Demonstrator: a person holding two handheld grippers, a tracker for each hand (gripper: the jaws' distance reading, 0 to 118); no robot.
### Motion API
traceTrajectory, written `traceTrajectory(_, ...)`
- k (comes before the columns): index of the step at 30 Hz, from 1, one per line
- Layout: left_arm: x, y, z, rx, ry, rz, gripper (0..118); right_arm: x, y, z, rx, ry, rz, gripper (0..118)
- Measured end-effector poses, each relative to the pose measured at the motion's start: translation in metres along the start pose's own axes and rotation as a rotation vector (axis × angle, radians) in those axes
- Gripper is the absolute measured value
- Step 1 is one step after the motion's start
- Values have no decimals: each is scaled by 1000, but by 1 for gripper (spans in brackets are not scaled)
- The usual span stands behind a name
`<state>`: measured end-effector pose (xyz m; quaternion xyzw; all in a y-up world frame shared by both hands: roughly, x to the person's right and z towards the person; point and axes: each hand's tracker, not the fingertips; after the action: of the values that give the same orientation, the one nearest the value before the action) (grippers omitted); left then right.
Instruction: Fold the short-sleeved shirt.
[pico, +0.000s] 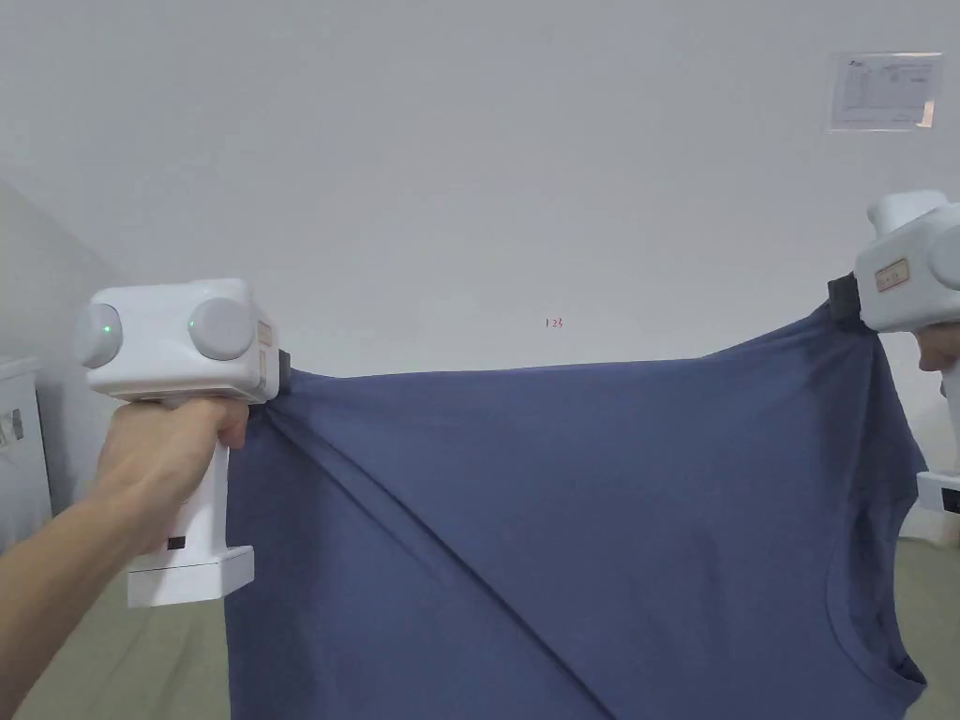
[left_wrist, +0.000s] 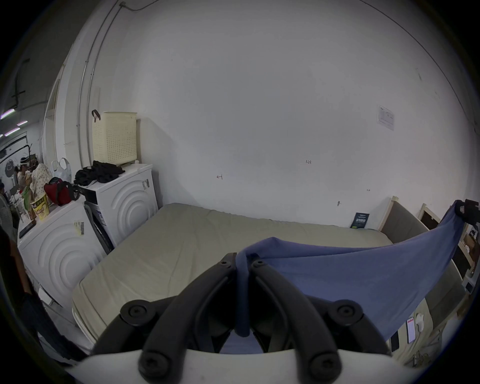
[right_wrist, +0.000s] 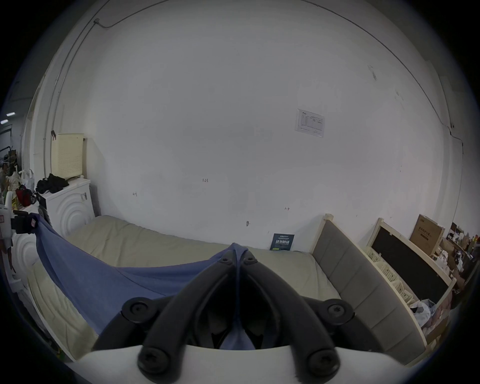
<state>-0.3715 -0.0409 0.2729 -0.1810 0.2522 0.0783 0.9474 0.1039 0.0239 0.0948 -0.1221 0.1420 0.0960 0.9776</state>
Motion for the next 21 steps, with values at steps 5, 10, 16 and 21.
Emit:
traceTrajectory(5,22,22,-48,13,25,1,5,2,25,-52,1,-24,9,2)
traceTrajectory(10,43,42,-95,27,48,14,5,0,46,-94,35,-62,33,2)
traceTrajectory(16,59,47,-138,39,32,35,5,0,69,-131,52,-97,64,2)
traceTrajectory(21,66,37,-169,22,50,12,5,-5,68,-155,43,-101,88,2)
